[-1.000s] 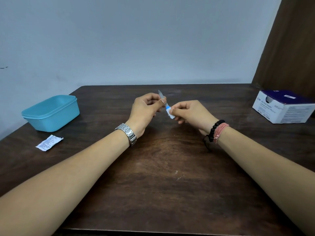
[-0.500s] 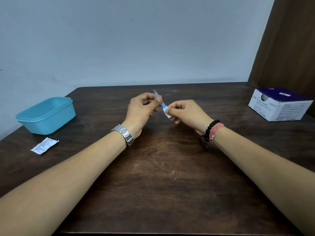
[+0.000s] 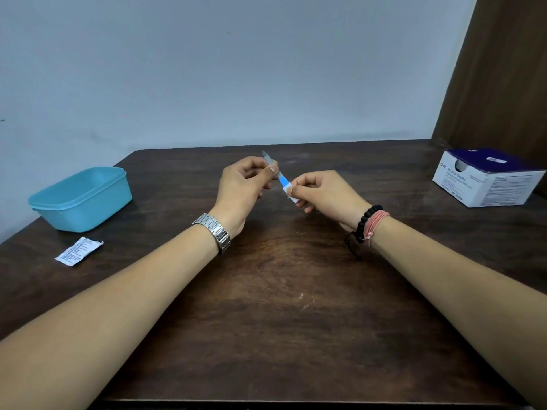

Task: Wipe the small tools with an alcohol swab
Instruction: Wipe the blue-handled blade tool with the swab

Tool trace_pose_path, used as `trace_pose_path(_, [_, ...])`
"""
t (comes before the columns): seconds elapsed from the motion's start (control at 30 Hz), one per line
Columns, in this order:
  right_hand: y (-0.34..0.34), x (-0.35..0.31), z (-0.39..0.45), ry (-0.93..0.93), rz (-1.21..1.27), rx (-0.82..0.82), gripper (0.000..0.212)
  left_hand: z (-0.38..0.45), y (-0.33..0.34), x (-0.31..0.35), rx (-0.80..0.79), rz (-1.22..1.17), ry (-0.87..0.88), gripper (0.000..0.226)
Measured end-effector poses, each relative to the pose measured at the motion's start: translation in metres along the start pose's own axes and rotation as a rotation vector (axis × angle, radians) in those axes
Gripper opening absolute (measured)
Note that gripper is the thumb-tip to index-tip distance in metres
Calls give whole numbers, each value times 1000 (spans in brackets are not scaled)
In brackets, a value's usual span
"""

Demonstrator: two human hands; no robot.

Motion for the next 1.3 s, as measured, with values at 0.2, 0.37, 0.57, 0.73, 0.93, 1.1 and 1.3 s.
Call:
trace_pose_path(0.2, [-3,-1,1,-28,-9,23,10,0,6,-2,-43,26,0,6])
trace_pose_path(0.37, [-1,-3,0,-19,0,4,13,0,-1,1,-4,11,9,5])
trace_pose_path(0.57, [-5,-1,-2,-23,-7,28,9,-1,6,-2,-42,38,-1,5])
trace_pose_path(0.73, [-1,-3,-1,-15,9,5,11,0,0,1,-4,26,4,5])
trace_pose_path(0.93, [-1,-3,-3,3,35,6,10,-1,-1,1,4,-11,4,6])
trace_pose_path(1.1, [-4,-3,-3,-4,82,52,8,-3,10,-1,-69,2,-1,5])
trace_pose_path(1.3, [-4,-4,-2,-31,95,74,9,-3,9,0,-86,19,-7,7])
Point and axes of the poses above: each hand's wrist, its own z-axis towards the middle knuckle, its own y-axis out of the palm, x = y × z, the point moved 6 cm from there along z, towards the middle knuckle, and after that the axes turned 11 degrees about -x, right-handed, at the moved point
